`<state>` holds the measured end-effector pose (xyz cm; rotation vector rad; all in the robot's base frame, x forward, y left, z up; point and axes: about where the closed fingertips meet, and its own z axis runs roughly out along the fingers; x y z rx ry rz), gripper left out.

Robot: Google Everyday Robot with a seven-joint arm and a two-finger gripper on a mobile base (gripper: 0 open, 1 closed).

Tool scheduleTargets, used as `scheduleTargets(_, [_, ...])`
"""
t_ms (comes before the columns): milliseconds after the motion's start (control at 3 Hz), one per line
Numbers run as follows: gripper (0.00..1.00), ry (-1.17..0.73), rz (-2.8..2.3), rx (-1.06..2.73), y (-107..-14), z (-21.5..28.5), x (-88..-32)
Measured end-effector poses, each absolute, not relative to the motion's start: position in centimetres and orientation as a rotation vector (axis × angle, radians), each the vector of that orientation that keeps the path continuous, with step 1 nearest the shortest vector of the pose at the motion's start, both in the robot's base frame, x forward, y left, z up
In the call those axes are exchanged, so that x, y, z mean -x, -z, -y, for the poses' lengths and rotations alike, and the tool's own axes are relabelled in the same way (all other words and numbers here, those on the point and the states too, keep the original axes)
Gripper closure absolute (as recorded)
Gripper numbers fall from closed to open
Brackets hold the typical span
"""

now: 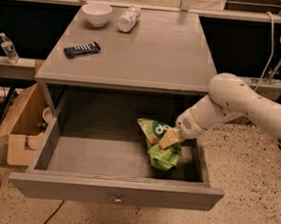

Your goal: Pick green rice chip bag from top drawer and place on counter

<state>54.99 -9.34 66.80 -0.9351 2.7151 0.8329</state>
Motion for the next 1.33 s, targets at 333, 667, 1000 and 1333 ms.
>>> scheduleTargets(333, [1.0,-0.92,-2.541,1.097,-67.4,10.4,-55.0])
scheduleTargets(667, [1.0,-0.919,-2.523,1.111,-68.3,10.5,-54.7])
scheduleTargets(1000, [1.0,-0.914,-2.419,1.192,-72.7,10.7,-53.4])
scheduleTargets(1333, [1.0,-0.847,-2.299,1.274,-78.6,11.5,-51.7])
